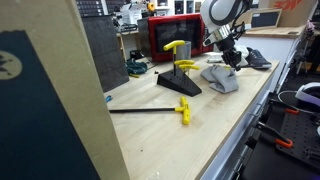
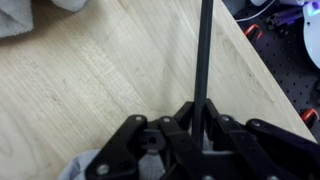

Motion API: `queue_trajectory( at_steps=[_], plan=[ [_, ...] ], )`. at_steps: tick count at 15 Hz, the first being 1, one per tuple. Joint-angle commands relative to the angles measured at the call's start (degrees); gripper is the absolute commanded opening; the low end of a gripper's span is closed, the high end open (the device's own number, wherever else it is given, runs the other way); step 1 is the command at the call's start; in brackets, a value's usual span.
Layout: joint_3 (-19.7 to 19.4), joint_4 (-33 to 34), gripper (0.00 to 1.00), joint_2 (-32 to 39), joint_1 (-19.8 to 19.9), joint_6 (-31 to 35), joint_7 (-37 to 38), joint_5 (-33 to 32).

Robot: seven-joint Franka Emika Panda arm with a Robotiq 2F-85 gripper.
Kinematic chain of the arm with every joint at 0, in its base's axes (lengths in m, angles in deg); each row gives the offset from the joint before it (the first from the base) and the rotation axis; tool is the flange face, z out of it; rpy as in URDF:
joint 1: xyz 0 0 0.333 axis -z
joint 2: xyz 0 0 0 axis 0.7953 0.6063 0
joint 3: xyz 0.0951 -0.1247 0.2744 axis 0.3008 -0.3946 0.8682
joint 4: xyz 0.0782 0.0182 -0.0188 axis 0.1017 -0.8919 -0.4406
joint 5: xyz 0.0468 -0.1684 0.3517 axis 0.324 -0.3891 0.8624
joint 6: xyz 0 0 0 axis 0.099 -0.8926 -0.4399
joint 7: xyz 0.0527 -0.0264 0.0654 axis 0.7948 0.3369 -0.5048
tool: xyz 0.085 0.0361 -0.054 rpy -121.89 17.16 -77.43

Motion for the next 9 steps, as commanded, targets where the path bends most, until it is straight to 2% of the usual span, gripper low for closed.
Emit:
queue_trajectory(
  at_steps=[1,9],
  plan=[
    [0.0,-3.2,0.04,-6.7,-0.4,1.9,-0.3,0.8],
    [-0.4,-3.5,0.04,-11.8,-1.8,3.8,-0.1,2.4]
  ],
)
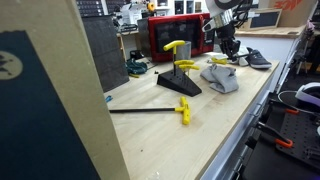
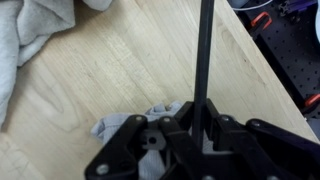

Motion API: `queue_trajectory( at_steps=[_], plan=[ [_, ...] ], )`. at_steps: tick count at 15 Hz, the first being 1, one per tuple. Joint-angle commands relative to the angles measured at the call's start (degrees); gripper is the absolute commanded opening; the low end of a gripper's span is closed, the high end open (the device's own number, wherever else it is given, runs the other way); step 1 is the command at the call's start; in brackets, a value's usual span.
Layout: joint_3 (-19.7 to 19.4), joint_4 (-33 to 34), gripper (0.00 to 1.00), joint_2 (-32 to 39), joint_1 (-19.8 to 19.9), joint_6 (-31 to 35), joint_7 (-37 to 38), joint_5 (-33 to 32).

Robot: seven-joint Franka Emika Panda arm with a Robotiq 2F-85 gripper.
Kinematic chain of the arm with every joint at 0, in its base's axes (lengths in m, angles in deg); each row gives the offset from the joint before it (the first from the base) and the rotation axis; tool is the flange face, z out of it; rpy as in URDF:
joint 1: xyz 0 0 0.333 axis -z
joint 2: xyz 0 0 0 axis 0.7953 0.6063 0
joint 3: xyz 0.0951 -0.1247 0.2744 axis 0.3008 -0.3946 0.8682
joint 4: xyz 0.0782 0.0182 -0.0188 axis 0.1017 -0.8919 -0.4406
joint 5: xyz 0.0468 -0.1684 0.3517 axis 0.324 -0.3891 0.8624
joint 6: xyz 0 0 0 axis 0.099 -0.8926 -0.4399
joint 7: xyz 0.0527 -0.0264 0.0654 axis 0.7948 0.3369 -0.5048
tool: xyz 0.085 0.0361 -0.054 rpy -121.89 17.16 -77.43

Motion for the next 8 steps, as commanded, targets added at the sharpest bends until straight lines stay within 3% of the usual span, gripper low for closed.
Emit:
queue_trajectory(
  at_steps=[1,8],
  plan=[
    [-0.4,-1.6,0.04,-3.7,-0.9,2.4,-0.1,2.1],
    [-0.5,0.2,0.04,-3.8,-1.5,9.7,1.1,10.8]
  ],
)
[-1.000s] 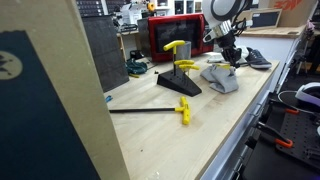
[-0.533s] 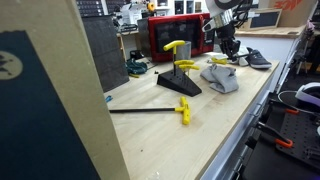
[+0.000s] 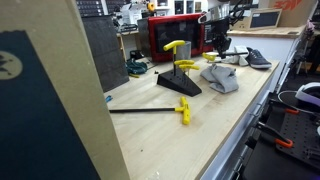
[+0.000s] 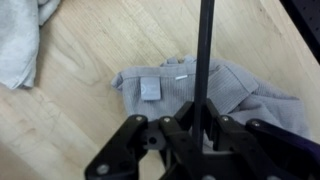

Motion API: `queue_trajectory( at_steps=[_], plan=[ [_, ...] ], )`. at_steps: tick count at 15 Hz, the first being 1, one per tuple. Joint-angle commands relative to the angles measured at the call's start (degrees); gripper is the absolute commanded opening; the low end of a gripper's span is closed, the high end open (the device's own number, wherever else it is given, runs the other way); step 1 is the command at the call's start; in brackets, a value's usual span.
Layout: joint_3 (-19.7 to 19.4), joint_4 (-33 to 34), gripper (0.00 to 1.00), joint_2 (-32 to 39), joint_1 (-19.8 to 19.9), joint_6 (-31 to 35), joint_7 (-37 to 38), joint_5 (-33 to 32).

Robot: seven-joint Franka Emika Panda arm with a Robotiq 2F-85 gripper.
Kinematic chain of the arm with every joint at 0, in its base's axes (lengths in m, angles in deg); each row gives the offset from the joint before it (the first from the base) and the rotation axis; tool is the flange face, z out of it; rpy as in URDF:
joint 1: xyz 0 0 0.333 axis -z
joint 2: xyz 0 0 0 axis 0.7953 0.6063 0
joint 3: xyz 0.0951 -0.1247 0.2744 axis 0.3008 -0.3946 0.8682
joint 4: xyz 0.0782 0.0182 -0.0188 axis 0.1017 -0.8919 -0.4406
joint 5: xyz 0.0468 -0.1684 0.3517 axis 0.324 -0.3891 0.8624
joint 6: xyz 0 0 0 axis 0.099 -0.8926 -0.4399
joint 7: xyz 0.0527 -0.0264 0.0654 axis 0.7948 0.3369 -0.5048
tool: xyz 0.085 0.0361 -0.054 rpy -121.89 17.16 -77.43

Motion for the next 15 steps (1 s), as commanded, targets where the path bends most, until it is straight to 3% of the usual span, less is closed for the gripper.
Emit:
queue_trajectory(
  at_steps=[1,8,15],
  plan=[
    [-0.4,0.4,0.04,-2.0,-0.8,3.7,0.3,5.0],
    [-0.3,2.8,0.04,-4.2,-2.1,7.2,-0.2,12.9],
    [-0.2,5.3,0.04,-6.1,-3.9,9.6,-0.3,15.8]
  ],
)
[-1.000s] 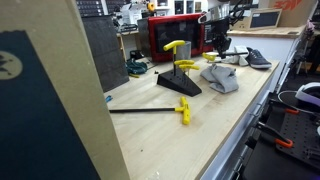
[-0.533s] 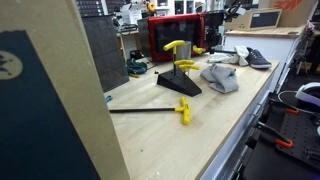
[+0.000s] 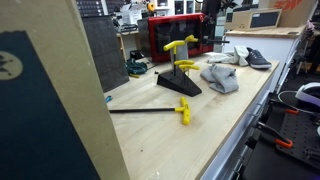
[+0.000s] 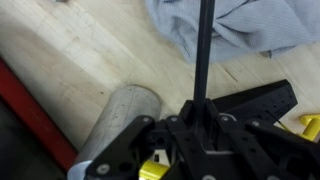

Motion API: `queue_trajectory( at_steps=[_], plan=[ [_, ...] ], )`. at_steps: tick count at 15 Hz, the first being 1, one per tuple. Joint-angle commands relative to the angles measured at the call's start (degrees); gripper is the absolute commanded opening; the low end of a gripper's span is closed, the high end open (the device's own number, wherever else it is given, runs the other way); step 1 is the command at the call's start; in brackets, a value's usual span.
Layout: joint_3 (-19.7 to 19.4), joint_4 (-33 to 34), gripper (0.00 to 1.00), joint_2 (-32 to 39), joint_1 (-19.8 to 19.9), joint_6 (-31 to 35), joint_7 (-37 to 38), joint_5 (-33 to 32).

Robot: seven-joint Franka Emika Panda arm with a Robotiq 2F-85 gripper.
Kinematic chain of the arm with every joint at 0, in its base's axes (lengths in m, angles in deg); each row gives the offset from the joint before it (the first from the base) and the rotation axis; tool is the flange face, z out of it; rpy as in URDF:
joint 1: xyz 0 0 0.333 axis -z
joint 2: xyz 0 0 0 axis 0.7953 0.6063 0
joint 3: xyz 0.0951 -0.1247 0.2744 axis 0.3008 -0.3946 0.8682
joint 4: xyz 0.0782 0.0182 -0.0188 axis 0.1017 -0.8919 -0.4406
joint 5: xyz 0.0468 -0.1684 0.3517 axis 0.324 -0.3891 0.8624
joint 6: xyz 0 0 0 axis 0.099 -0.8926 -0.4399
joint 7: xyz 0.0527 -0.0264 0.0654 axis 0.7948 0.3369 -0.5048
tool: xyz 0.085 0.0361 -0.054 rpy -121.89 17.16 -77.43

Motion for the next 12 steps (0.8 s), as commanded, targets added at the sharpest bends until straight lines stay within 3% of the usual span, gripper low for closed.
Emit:
queue_trajectory(
  at_steps=[1,12],
  plan=[
    [-0.2,1.8,0.04,-1.9,-1.7,2.6,-1.1,2.5],
    [-2.6,0.6,0.04,-5.5,-3.1,1.1,-6.5,7.8]
  ],
)
